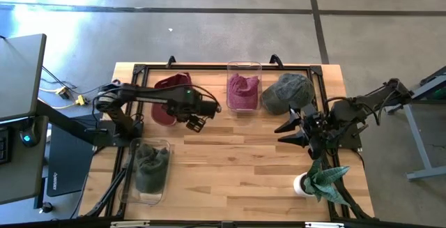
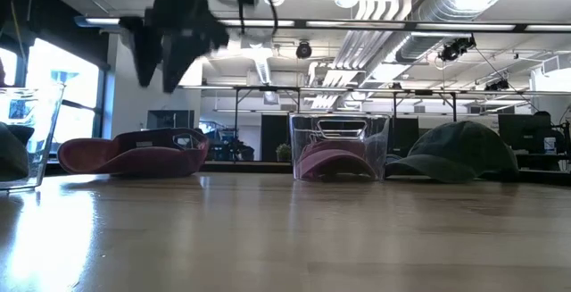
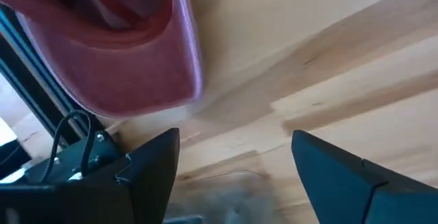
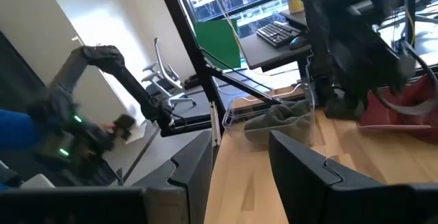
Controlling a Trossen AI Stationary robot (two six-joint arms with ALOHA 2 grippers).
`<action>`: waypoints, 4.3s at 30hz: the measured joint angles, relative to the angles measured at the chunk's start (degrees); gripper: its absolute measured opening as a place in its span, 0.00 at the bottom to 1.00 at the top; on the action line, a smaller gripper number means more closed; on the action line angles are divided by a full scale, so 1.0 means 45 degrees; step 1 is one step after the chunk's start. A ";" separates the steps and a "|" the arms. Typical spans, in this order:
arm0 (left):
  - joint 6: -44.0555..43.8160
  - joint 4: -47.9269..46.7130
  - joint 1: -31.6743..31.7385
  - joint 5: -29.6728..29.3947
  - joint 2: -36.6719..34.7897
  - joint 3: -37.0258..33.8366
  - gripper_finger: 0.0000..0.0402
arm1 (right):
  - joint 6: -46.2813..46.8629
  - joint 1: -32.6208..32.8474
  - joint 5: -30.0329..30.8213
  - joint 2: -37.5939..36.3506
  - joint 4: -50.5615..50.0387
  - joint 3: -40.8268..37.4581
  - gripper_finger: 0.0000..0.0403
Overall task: Pick & Place hat
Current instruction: Put the maroon cap into the top transparent bin
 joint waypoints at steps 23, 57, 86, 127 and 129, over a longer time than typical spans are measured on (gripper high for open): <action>0.4288 0.5130 0.1495 -0.2859 0.0203 -0.5749 0.04 | -0.1356 0.0613 0.5401 0.0261 0.2554 0.0000 0.35; 0.9803 1.2951 -0.0052 0.5213 -0.8389 -0.2301 0.01 | -0.0846 -0.6961 0.1427 0.6998 -0.7974 1.3201 0.42; 1.1257 1.4642 -0.1134 0.7599 -0.6314 -0.2296 0.00 | -0.2017 -0.9059 -1.1462 0.8074 -0.9558 1.3950 0.27; 0.9995 1.5993 -0.1096 0.3439 -0.6328 -0.2296 0.00 | -1.1713 -0.3197 0.2697 0.8126 -1.1164 1.3945 0.25; 1.0124 1.5736 -0.1096 0.3485 -0.6328 -0.2286 0.00 | -1.1232 -0.3324 0.1446 0.8072 -1.1313 1.3945 0.12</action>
